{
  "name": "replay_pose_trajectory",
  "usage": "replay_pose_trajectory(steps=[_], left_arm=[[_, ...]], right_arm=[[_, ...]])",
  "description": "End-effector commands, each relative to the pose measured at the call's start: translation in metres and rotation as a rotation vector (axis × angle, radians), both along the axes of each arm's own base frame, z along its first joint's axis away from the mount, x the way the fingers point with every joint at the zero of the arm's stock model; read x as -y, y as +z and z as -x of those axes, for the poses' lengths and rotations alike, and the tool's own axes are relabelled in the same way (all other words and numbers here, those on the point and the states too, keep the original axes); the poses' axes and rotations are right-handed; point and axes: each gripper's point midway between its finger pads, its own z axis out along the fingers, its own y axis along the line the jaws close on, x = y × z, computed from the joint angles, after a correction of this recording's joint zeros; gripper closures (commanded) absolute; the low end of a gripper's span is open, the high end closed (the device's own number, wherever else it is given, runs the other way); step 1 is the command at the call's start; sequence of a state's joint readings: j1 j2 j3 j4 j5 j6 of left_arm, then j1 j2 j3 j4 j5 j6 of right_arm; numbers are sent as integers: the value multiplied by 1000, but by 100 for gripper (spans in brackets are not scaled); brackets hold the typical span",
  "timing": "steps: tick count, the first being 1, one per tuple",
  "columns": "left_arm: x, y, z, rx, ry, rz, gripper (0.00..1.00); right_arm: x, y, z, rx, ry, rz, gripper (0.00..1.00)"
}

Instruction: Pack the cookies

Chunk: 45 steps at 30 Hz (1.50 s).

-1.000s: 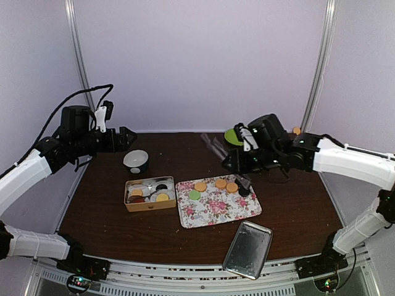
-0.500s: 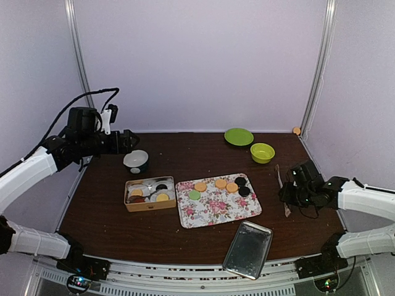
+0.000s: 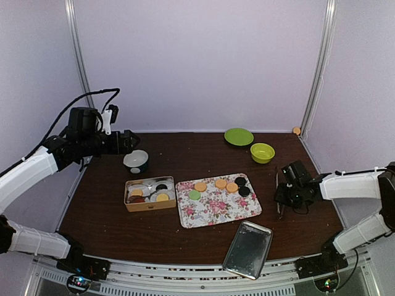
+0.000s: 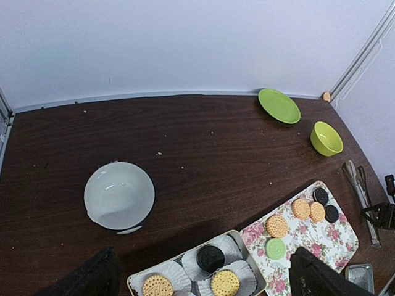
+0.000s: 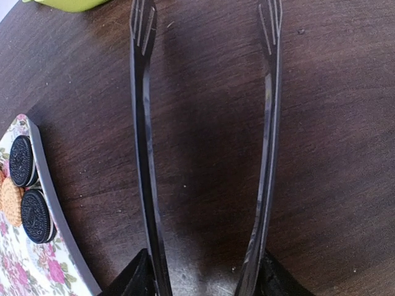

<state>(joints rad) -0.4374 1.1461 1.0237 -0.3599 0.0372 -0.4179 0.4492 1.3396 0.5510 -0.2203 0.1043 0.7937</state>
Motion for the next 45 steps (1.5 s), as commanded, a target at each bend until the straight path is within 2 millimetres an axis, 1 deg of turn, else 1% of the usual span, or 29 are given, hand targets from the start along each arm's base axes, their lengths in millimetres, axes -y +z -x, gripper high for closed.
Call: replay_pose_trajectory(steps=[1,5,8,9,10,13,15,16,18,19,21,24,26,29,31,34,38,42,45], left_arm=[[-2,26,-6,74,15,30,2],[-2,28,-5,76,13,31,2],[-2,28,-5,76,12,32,2],[-2,28,-5,77,13,31,2],[-2,27,-5,76,14,31,2],[-2,27,-5,76,14,31,2],[-2,27,-6,74,16,29,2],[-2,27,-6,74,15,29,2],[-2,26,-6,71,16,27,2],[-2,25,-6,71,16,27,2],[-1,25,-6,69,13,29,2],[0,25,-6,65,9,32,2],[0,24,-6,62,10,32,2],[1,23,-6,58,6,36,2],[1,23,-7,58,7,34,2],[0,24,-6,60,9,37,2],[1,27,-4,66,2,45,2],[0,31,-2,76,3,50,2],[0,32,-1,79,-1,52,2]], right_arm=[[-10,8,-17,31,-12,-56,45],[-5,7,-15,25,-26,-39,34],[1,12,-12,33,-37,-13,26],[4,13,-11,36,-39,-5,20],[5,16,-10,41,-40,1,17],[10,24,-6,52,-41,13,14],[9,32,-3,66,-25,6,15],[6,36,0,75,-8,-3,17],[-5,46,6,99,44,-20,21],[-14,50,11,102,84,-30,23],[-38,53,25,83,189,-56,26],[-81,53,53,32,364,-66,30],[-106,50,72,-11,444,-66,33],[-135,42,93,-69,509,-97,38],[-152,40,103,-90,542,-123,41],[-167,38,111,-121,569,-126,44],[-180,24,118,-171,579,-131,47],[-191,18,117,-178,570,-146,50],[-194,14,115,-195,573,-117,52]])
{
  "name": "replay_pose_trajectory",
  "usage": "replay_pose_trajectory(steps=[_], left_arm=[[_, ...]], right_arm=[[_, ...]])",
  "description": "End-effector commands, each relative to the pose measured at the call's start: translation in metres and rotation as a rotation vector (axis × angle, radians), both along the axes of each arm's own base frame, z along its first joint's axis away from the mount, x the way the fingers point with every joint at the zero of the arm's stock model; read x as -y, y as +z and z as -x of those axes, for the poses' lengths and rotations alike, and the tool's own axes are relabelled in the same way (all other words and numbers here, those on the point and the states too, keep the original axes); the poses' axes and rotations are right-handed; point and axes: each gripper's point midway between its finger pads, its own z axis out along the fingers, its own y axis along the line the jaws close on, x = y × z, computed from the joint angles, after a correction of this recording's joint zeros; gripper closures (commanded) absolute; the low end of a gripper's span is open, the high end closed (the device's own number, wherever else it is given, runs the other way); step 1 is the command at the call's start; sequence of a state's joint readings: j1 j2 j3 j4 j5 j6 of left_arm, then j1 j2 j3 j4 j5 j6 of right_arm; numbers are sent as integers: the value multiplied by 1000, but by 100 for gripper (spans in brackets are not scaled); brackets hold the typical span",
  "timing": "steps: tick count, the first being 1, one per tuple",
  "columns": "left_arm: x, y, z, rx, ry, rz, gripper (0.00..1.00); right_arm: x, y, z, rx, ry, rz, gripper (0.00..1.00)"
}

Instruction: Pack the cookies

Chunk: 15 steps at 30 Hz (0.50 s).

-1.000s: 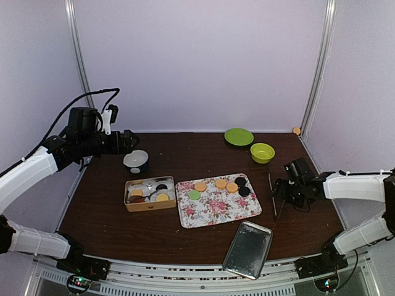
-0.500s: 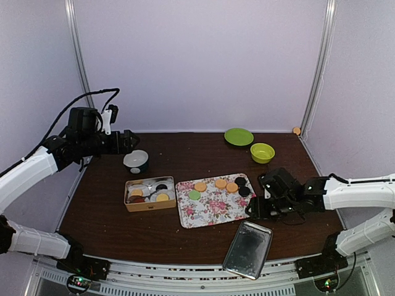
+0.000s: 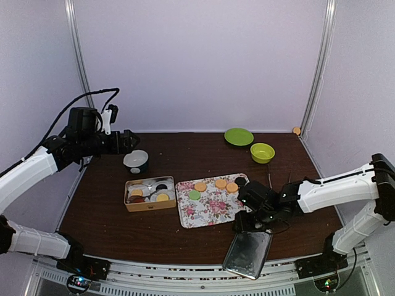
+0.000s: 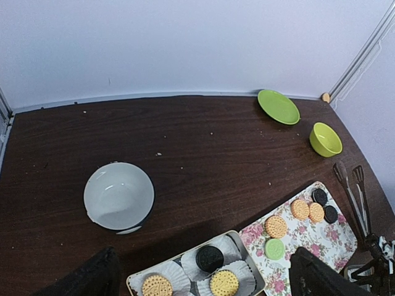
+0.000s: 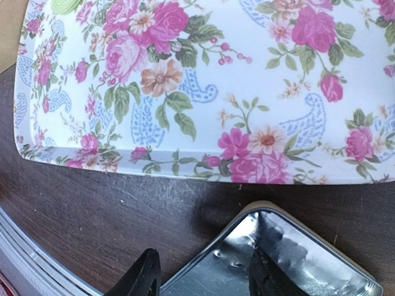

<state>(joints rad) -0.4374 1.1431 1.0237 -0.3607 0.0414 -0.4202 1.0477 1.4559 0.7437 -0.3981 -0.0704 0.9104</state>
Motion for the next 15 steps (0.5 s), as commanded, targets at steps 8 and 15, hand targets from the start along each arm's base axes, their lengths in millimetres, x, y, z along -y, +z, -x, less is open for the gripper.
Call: replay_pose_trajectory(steps=[8,15], left_arm=[[1,34,0,82,-5,56,3],[1,35,1,85,-6,58,2]], right_arm=[[-13,-1,-3,14,42,104,58],[-11,-16,9,-7,79,181,61]])
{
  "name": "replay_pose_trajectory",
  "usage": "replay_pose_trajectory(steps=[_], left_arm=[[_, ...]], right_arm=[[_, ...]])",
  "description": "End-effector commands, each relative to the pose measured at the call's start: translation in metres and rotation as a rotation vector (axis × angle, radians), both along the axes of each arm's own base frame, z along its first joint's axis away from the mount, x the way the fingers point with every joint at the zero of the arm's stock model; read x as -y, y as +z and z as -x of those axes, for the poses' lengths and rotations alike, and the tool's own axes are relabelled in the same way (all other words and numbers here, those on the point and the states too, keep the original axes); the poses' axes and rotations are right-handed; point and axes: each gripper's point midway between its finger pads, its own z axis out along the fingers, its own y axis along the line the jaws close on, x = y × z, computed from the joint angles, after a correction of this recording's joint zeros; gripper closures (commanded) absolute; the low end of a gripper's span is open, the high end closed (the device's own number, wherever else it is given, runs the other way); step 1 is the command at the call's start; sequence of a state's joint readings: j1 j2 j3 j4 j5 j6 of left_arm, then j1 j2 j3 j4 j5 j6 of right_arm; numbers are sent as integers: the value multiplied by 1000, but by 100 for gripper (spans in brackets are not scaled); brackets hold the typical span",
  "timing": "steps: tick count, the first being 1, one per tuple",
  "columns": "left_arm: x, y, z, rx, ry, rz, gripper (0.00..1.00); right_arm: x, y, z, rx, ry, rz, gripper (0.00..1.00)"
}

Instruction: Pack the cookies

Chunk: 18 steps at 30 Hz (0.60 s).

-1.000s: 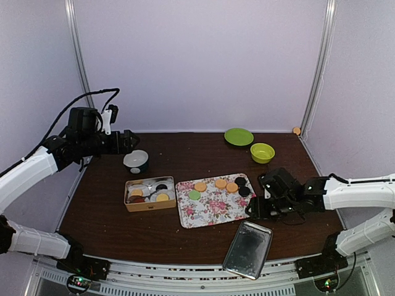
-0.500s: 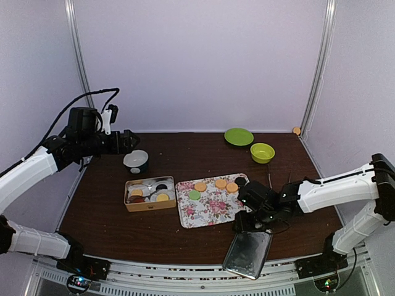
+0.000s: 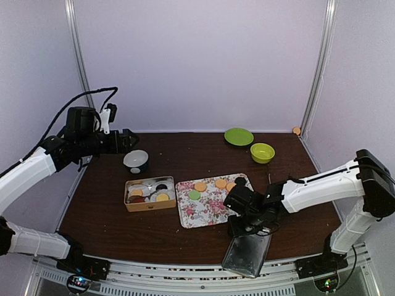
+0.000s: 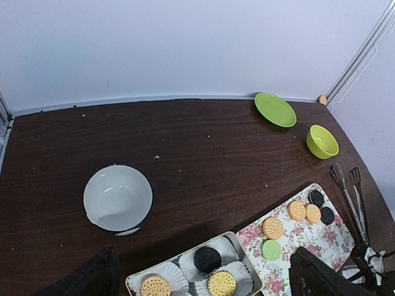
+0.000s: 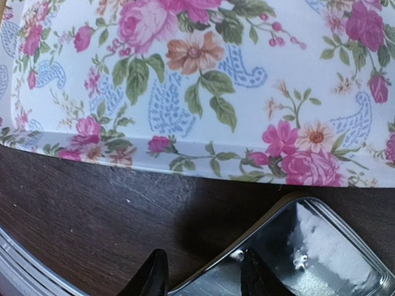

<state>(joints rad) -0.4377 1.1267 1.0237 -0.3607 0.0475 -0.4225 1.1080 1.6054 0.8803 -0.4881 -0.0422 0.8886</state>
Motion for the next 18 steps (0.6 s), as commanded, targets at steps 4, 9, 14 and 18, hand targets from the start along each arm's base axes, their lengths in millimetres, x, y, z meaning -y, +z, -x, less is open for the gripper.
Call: replay_pose_trajectory(steps=[4,9,14,18], left_arm=[[1,30,-2,71,-2,50,2],[1,32,-1,77,-5,53,2],[0,33,0,79,-3,56,2],[1,35,1,81,-9,62,2]], right_arm=[[12,-4,6,24,16,93,61],[12,-5,8,25,27,106,64],[6,-5,12,20,53,108,70],[-1,-1,18,17,83,102,74]])
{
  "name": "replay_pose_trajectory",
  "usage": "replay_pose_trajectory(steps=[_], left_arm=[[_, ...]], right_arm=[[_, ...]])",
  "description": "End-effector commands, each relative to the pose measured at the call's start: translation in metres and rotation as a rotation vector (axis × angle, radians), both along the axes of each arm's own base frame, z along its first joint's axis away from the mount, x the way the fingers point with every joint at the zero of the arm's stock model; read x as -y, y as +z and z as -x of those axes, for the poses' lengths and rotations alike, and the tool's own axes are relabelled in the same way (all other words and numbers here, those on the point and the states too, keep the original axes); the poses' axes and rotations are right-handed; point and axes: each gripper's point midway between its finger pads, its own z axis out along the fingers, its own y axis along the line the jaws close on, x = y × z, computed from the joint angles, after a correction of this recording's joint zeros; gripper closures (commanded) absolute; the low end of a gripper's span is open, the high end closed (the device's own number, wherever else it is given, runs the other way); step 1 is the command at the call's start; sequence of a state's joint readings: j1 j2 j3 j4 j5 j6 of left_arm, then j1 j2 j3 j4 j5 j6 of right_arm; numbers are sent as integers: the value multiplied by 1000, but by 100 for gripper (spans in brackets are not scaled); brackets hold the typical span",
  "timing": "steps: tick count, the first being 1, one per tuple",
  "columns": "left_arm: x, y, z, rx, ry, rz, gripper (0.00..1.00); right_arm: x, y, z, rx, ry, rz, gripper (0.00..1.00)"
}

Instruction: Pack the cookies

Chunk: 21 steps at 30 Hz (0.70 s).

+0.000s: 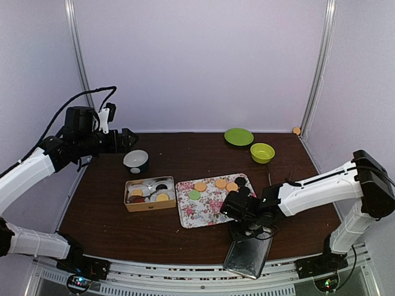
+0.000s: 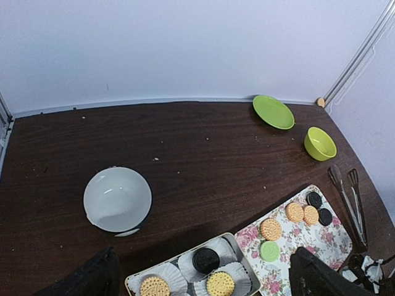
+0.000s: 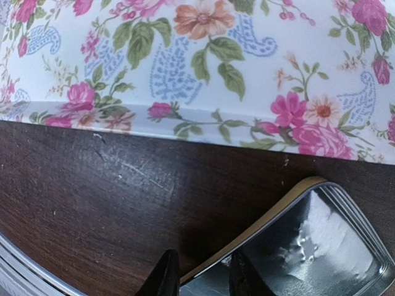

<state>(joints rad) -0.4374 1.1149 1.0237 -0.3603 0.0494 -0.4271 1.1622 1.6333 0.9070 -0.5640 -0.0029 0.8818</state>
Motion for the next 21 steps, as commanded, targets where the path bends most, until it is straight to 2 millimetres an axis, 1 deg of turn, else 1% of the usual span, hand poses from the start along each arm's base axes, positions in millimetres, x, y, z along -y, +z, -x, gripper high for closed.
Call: replay_pose_trajectory(steps=[1,8,13,15,17,18,21], left_arm=[[2,31,-1,73,-9,53,2],[2,33,2,76,-14,62,2],[4,34,3,77,-21,71,2],[3,36,3,79,-21,74,2],[3,37,4,82,-22,77,3],[4,37,4,81,-24,79,2],[4,37,5,82,-26,85,2]], right_arm=[[-7,6,6,8,41,11,74],[-10,8,22,-19,86,23,79],[-3,11,33,-40,87,26,81],[1,14,36,-42,80,22,81],[1,19,37,-39,65,1,79],[-1,22,35,-32,59,-11,76],[-10,29,29,-15,32,-39,61]])
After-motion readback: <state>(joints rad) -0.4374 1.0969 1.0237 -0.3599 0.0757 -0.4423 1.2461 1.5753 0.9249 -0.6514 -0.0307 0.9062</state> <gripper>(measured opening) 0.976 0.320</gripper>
